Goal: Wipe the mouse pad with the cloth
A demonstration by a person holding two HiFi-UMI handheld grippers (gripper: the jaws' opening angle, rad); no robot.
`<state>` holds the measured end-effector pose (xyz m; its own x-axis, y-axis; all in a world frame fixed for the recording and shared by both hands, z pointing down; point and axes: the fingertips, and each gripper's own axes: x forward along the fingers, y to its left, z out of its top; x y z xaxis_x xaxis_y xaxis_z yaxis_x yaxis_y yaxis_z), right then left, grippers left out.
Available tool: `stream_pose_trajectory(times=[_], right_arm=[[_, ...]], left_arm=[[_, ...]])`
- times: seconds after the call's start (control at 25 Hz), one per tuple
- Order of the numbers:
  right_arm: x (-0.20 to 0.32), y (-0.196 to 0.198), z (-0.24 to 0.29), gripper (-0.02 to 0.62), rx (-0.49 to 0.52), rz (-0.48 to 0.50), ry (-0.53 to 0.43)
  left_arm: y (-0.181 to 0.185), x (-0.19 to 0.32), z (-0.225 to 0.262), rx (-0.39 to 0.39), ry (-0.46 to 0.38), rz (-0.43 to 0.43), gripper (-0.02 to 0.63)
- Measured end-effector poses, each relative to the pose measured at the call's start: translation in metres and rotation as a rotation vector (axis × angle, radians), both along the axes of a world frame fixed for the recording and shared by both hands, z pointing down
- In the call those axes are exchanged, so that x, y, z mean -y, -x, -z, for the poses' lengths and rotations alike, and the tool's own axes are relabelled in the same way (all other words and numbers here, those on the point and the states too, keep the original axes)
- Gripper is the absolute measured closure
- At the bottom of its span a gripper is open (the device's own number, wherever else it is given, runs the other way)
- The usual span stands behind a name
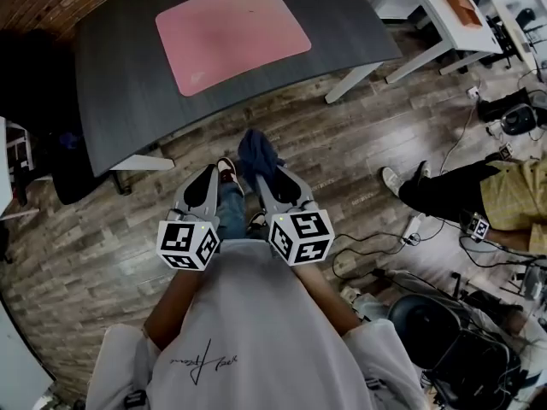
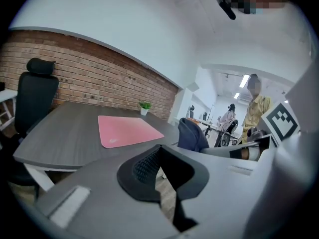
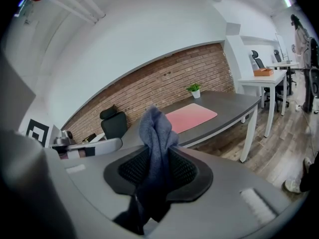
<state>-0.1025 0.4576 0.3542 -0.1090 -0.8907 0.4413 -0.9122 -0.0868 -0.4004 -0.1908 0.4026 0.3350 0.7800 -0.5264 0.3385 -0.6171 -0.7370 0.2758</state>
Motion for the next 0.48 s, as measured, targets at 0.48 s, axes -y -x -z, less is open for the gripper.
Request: stream_pose_trajectory(times=[0.48], right_arm=[[0.103,-0.031,-0.003,0.469,0.018,-0.018,0.033]], left_arm=[[-0.033,0.110,0.006,0.007,0.018,-0.014,0.598]])
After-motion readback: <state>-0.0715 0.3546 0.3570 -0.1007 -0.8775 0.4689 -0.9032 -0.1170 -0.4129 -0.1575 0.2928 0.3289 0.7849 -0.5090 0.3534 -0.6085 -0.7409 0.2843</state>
